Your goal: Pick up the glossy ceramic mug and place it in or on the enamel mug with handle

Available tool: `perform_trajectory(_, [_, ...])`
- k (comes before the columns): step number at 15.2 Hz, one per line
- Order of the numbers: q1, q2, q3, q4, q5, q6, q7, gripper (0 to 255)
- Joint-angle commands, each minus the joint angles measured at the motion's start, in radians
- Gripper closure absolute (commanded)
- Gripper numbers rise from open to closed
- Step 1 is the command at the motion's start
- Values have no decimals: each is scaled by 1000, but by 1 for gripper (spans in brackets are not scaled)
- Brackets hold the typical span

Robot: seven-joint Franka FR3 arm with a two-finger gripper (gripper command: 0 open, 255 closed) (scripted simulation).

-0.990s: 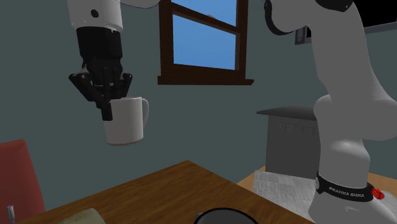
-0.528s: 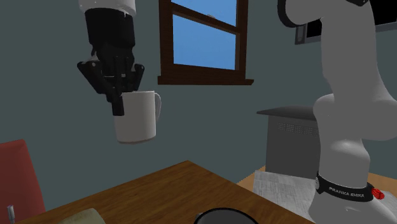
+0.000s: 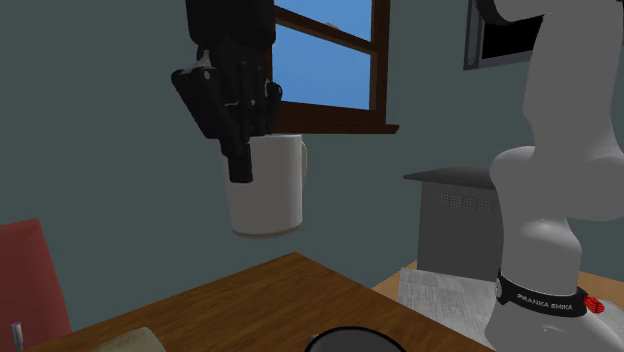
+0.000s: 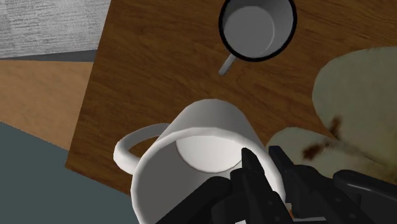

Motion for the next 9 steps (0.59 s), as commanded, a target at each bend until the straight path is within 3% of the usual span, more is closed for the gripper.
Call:
perform_trajectory(1, [15,-43,14,-35,24,-3,24,255])
perform_trajectory(9, [87,-176,81,-122,112,-27,136,255])
